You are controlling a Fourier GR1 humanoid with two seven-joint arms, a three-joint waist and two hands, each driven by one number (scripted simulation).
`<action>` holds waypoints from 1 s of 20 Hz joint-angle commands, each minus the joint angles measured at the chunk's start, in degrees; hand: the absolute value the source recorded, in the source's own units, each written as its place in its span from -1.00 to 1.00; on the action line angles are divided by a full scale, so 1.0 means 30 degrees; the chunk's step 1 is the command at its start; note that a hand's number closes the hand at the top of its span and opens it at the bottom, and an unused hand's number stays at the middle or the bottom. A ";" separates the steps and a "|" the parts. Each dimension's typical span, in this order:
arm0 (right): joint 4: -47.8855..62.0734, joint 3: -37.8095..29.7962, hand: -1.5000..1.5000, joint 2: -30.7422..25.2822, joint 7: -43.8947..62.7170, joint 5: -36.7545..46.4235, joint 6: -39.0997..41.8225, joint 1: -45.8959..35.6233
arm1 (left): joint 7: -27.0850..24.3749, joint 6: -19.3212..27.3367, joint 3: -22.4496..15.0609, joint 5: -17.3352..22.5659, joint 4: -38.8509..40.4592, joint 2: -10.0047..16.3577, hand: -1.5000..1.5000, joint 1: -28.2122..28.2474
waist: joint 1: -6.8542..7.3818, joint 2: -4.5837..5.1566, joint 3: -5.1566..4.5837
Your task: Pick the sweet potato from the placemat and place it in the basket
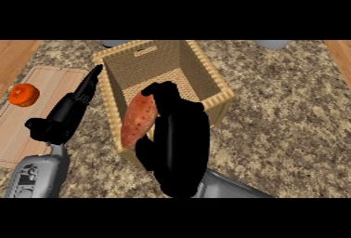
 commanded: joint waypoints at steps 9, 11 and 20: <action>0.3956 -0.5119 1.00 0.0249 0.5409 0.2053 -0.0646 -0.5783 | 0.0315 -0.0172 -0.0558 -0.0095 -0.0190 -0.0307 0.00 -0.0080 | 0.0134 0.0211 0.0001; 0.4550 -0.5608 1.00 0.0249 0.5412 0.2052 -0.0537 -0.6322 | 0.0387 -0.0028 -0.0550 -0.0154 -0.0037 -0.0422 0.00 -0.0119 | 0.0029 0.0244 0.0009; 0.7347 -0.7168 1.00 0.0251 0.5416 0.1255 -0.1100 -0.6977 | 0.0011 -0.0079 -0.0836 -0.0253 -0.0727 -0.0583 0.00 0.0854 | -0.0021 0.0291 0.0046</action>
